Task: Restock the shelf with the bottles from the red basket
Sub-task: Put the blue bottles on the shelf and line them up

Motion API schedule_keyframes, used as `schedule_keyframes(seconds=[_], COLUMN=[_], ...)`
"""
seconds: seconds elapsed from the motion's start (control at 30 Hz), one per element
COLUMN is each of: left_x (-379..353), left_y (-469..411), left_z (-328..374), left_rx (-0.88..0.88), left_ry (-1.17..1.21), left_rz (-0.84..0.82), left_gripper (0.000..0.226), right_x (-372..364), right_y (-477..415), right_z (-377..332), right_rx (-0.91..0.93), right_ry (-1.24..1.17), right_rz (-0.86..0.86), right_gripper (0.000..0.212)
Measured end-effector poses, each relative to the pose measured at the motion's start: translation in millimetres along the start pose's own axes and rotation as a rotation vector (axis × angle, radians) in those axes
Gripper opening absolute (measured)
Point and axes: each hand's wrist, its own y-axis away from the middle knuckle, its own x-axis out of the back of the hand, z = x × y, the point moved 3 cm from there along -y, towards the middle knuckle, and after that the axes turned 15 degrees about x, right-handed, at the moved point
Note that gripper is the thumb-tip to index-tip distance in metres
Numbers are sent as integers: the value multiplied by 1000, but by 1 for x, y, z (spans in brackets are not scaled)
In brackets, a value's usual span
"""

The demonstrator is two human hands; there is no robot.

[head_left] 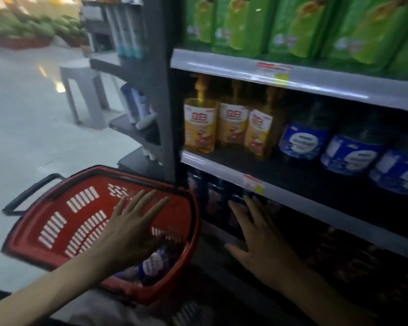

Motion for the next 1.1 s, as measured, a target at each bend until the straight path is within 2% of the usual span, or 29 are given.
schedule_keyframes(seconds=[0.17, 0.3, 0.5, 0.67, 0.83, 1.0, 1.1], left_x=[-34, -60, -77, -87, -100, -106, -107], left_y=[16, 25, 30, 20, 11, 10, 11], left_z=[-82, -123, -154, -175, -192, -191, -190], left_rx=[198, 271, 346, 392, 443, 461, 465], left_ry=[-57, -52, -4, 42, 89, 93, 69], left_rz=[-96, -190, -258, -298, -298, -280, -270], left_gripper=[81, 78, 101, 105, 81, 78, 79], right_x=[-41, -70, -121, -172, -233, -287, -309], right_y=[-41, -73, -141, -199, -242, -249, -247], right_z=[-39, -62, -98, -113, -115, -103, -97], right_rx=[166, 281, 392, 383, 358, 278, 195], right_ry=[-96, -42, 52, 67, 162, 89, -3], right_rz=[-177, -275, -402, -468, -635, -826, -872], right_gripper=[83, 77, 77, 73, 64, 48, 54])
